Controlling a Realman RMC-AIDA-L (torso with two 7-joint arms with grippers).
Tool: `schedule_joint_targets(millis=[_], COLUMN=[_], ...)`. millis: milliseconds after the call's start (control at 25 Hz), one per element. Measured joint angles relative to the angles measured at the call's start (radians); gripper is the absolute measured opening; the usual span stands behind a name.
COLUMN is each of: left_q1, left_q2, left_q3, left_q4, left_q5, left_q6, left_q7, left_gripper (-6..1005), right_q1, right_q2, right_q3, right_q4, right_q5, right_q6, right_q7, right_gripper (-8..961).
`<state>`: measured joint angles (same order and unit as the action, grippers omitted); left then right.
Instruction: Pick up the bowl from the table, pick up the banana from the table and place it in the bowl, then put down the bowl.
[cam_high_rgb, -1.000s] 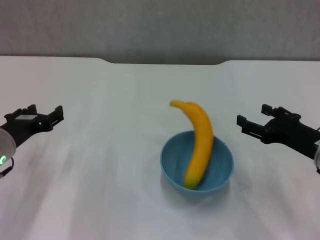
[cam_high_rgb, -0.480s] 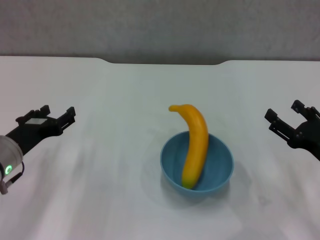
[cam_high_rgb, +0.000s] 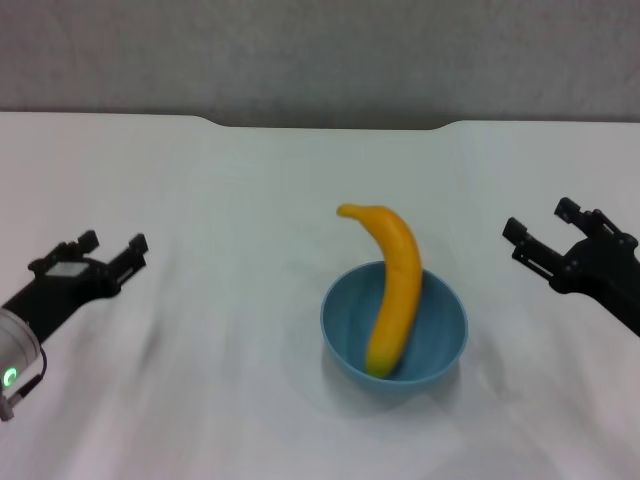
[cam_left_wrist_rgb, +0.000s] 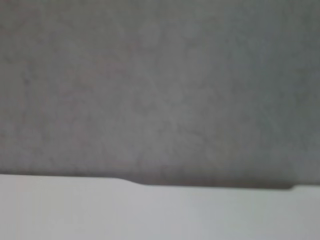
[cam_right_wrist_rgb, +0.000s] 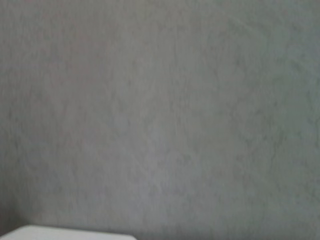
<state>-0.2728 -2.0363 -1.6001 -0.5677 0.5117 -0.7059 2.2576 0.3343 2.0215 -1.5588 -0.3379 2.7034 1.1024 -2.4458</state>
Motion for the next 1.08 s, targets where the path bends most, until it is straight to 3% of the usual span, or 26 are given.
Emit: schedule_joint_targets(millis=[280, 1080], left_q1=[-0.029, -0.075], left_q2=[-0.006, -0.012], left_q3=[0.017, 0.032], left_q4=[0.115, 0.137], left_q5=[-0.075, -0.078], left_q6=[-0.121, -0.15], left_q7=[0.141, 0.135], left_gripper=[746, 740], right_q1=[-0.005, -0.003], right_q2=[0.001, 0.003], right_q3=[-0.032, -0.052], right_q4=[0.008, 0.006], right_q5=[0.053, 0.117], right_q6=[0.04, 0.048], right_q7=[0.041, 0.086], right_gripper=[879, 880])
